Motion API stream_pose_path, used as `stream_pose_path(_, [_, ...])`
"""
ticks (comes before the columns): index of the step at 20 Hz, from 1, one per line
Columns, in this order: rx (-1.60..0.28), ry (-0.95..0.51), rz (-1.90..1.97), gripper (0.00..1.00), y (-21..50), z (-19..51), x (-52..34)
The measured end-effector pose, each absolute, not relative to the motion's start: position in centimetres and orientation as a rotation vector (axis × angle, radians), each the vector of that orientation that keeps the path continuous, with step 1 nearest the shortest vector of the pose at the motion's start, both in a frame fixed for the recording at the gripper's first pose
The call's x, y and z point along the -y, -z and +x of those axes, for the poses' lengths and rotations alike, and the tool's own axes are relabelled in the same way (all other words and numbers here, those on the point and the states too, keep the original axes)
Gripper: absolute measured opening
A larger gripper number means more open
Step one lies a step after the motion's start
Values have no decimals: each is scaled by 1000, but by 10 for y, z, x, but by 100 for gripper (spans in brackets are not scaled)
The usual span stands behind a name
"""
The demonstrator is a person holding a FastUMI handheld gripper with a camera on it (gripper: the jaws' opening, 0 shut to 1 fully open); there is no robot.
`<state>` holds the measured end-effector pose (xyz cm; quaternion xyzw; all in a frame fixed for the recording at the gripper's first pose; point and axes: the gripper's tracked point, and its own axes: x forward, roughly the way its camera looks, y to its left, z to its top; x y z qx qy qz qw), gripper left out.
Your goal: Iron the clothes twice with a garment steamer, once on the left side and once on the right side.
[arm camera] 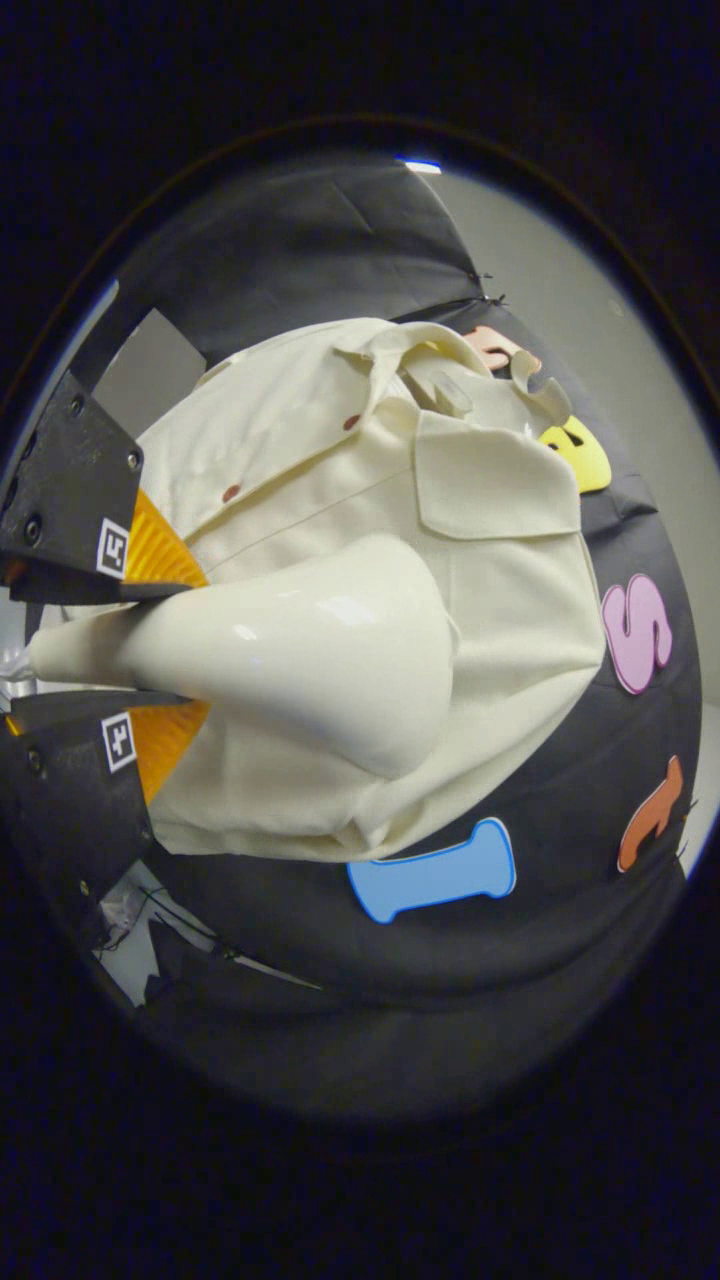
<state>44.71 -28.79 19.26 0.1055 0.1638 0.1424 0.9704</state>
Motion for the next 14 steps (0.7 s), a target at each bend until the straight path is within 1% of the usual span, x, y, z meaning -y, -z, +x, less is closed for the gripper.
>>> stream_pose_path(8, [-457, -281, 154, 34, -130, 438, 294])
stream_pose_path(14, [-587, -301, 110, 35, -61, 423, 291])
